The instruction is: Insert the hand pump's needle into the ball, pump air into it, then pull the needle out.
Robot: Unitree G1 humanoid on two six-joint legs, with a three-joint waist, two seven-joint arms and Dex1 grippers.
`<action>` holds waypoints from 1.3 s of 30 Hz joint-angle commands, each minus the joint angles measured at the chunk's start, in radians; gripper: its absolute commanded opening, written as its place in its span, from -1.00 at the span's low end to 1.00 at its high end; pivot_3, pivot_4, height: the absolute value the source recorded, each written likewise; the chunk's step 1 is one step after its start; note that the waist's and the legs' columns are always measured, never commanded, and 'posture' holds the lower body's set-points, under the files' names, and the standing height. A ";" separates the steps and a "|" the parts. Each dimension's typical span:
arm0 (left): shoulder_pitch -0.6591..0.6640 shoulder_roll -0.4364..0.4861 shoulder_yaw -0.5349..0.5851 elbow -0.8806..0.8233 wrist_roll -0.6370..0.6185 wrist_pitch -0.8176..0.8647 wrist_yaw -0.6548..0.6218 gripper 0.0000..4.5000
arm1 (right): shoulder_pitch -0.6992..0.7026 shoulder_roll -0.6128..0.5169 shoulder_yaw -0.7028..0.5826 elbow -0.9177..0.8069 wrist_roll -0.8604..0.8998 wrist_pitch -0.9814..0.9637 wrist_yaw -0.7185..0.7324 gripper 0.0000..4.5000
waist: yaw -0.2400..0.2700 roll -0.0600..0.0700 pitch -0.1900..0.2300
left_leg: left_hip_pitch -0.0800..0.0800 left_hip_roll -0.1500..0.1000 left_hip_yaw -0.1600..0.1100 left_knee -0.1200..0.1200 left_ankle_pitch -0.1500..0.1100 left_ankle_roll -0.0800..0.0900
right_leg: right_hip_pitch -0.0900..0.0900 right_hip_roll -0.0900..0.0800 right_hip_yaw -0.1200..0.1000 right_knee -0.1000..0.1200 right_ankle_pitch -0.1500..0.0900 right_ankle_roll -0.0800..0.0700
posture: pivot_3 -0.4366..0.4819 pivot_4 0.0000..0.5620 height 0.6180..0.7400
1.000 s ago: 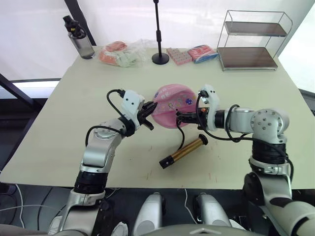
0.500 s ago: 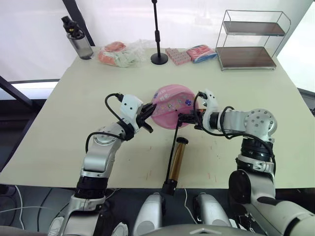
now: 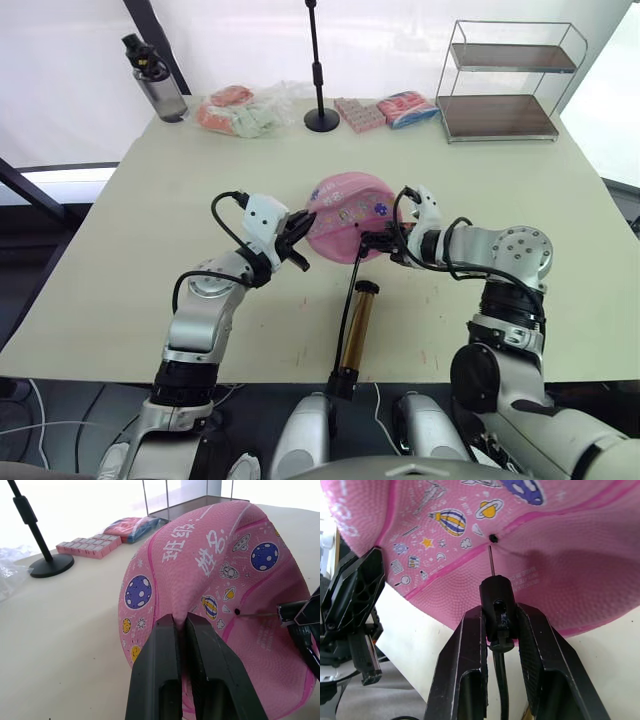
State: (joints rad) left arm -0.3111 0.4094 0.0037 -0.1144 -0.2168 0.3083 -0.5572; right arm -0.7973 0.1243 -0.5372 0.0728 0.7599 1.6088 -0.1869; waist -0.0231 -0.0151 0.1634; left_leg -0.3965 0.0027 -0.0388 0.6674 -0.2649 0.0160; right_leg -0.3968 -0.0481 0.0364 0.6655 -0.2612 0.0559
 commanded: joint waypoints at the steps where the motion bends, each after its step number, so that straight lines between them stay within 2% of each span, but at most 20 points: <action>1: 0.002 0.003 0.004 -0.015 0.007 -0.019 0.003 -0.96 | -0.027 0.015 -0.036 0.008 -0.004 0.006 -0.036 -0.85 | 0.000 0.000 0.000 | 0.000 0.000 0.000 0.000 0.000 0.000 | 0.000 0.000 0.000 0.000 0.000 0.000 | -0.05 -0.47 1.00; 9: 0.008 0.006 0.000 -0.020 0.008 -0.021 -0.001 -0.96 | -0.061 0.032 -0.100 0.013 0.005 0.006 -0.075 -0.85 | -0.001 0.003 0.002 | 0.000 0.000 0.000 0.000 0.000 0.000 | 0.000 0.000 0.000 0.000 0.000 0.000 | -0.05 -0.47 1.00; 34: 0.003 0.004 -0.017 0.022 0.054 -0.061 -0.011 -0.96 | -0.118 0.017 -0.078 0.022 0.265 0.006 -0.246 -0.85 | -0.013 0.005 0.003 | -0.001 0.001 0.000 -0.002 0.000 0.000 | 0.000 0.000 0.000 -0.003 0.000 0.000 | -0.05 -0.47 1.00; 39: -0.001 0.000 -0.016 0.029 0.058 -0.070 -0.010 -0.96 | -0.096 -0.017 -0.020 0.063 0.319 0.006 -0.262 -0.85 | -0.013 0.005 0.003 | -0.001 0.001 0.000 -0.003 0.000 0.000 | 0.000 0.000 0.000 -0.003 0.000 0.000 | -0.05 -0.47 1.00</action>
State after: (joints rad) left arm -0.3091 0.4129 -0.0002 -0.0941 -0.1611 0.2480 -0.5632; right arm -0.8888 0.1166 -0.5836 0.1346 1.0320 1.6091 -0.4456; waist -0.0365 -0.0099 0.1666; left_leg -0.3972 0.0036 -0.0385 0.6638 -0.2649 0.0161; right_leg -0.3974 -0.0484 0.0365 0.6623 -0.2613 0.0559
